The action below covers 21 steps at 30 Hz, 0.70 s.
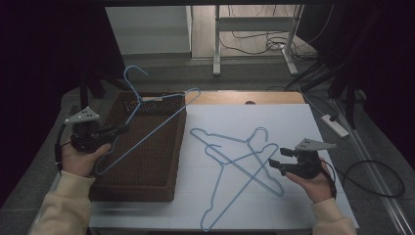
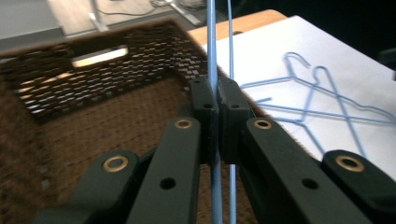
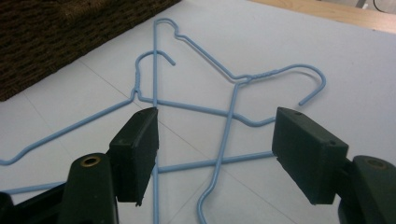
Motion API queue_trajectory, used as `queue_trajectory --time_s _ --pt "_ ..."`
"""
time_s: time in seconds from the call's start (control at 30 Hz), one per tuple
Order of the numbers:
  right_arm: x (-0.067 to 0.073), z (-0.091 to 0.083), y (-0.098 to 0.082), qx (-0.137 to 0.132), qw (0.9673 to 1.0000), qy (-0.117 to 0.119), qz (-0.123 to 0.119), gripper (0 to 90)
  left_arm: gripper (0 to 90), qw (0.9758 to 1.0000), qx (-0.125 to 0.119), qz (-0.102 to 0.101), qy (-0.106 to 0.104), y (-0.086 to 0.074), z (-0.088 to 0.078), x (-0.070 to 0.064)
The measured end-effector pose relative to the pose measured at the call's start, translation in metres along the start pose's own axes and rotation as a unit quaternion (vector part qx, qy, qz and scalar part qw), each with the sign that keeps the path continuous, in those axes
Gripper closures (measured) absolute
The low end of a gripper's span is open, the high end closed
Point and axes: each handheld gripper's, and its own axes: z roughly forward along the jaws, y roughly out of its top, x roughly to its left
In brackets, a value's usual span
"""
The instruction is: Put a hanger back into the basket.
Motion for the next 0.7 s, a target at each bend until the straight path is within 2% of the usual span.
queue_trajectory --time_s 0.03,0.13,0.23,0.27,0.4,0.7 --pt "-0.001 0.001 -0.002 0.003 1.0 0.0 0.002 32.3 86.9 0.9999 -0.004 -0.004 0.011 -0.004 -0.002 0.006" --pt "-0.001 0.003 -0.003 0.006 1.0 -0.001 0.002 32.3 86.9 0.9997 -0.007 -0.011 0.019 -0.01 -0.004 0.012" --pt "-0.001 0.004 -0.003 0.009 1.0 -0.003 0.001 32.0 86.9 0.999 -0.014 -0.024 0.036 -0.021 -0.004 0.023" --pt "-0.001 0.004 -0.003 0.009 1.0 -0.003 0.001 32.0 86.9 0.999 -0.014 -0.024 0.036 -0.021 -0.004 0.023" --pt "-0.001 0.004 -0.004 0.009 1.0 -0.002 0.003 31.9 87.0 0.9977 -0.018 -0.031 0.058 -0.033 -0.002 0.033" --pt "-0.002 0.005 -0.004 0.012 0.9999 -0.003 0.003 31.8 86.9 0.9979 0.002 -0.023 0.061 -0.045 0.011 0.038"
